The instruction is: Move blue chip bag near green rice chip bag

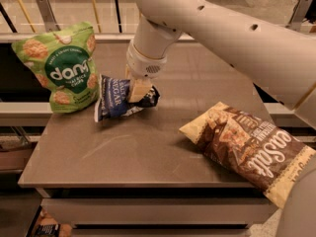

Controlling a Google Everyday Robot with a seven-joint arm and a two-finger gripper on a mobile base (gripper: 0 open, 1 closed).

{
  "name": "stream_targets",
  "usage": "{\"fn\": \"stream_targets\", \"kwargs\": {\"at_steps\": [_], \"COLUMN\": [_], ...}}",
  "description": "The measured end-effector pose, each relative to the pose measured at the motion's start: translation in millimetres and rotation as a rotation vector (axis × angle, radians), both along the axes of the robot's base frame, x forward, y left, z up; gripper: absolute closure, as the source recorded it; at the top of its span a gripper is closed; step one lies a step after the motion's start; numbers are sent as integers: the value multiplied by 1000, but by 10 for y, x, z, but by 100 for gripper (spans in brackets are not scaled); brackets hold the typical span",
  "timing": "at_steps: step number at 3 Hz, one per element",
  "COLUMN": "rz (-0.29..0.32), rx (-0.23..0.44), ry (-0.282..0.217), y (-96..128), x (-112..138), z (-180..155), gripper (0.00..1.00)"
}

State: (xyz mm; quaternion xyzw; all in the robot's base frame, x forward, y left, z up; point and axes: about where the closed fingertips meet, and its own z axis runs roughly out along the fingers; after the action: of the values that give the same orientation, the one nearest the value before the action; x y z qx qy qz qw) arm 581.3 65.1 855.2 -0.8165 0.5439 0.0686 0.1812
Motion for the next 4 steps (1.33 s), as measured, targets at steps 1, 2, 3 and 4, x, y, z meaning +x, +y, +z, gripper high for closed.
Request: {"fn": "stream_targets", "kwargs": {"at_steps": [1,2,3,4], "rz": [0,2,4,6], "rx": [0,-1,-2,-2], "ry": [0,1,3,4], "y": [1,10,19,27], "x": [-3,-6,-10,-14], "z": [-5,-15,-26,-36], "gripper": [83,60,36,13]}}
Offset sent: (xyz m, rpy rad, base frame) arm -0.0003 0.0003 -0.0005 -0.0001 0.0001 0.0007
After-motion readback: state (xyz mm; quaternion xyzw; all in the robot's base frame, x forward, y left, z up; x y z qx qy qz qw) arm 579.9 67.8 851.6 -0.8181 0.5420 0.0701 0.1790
